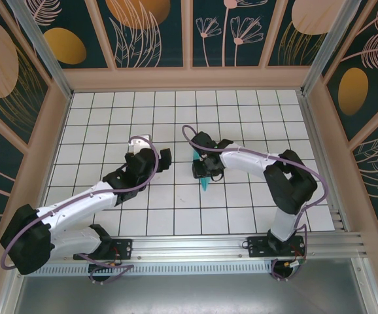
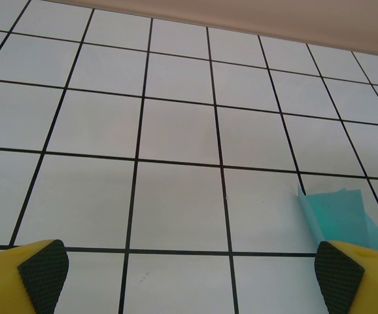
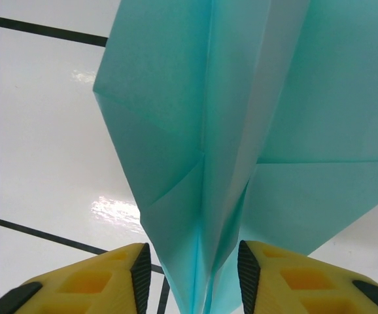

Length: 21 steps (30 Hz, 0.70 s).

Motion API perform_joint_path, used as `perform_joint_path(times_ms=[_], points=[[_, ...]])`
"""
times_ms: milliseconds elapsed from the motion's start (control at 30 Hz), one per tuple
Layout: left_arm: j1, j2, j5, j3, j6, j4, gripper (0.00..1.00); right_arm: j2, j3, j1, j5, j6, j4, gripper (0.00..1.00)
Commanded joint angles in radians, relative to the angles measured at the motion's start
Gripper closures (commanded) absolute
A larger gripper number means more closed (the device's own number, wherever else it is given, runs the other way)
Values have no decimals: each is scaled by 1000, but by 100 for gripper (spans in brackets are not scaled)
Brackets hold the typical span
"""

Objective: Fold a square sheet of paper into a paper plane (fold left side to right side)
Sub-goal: Pick up the paper plane at the center of the table.

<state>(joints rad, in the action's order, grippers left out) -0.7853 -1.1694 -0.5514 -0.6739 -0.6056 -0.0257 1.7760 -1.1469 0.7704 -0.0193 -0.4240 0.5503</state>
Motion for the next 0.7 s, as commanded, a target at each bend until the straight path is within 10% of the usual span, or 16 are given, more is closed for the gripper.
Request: perform_joint_path(times_ms=[0, 667], points=[[3, -9, -8, -7, 16, 23, 1, 18, -3, 0, 11, 15, 18, 62], [2, -22, 0, -15, 16, 22, 1, -12, 12, -11, 15, 21, 28, 79]])
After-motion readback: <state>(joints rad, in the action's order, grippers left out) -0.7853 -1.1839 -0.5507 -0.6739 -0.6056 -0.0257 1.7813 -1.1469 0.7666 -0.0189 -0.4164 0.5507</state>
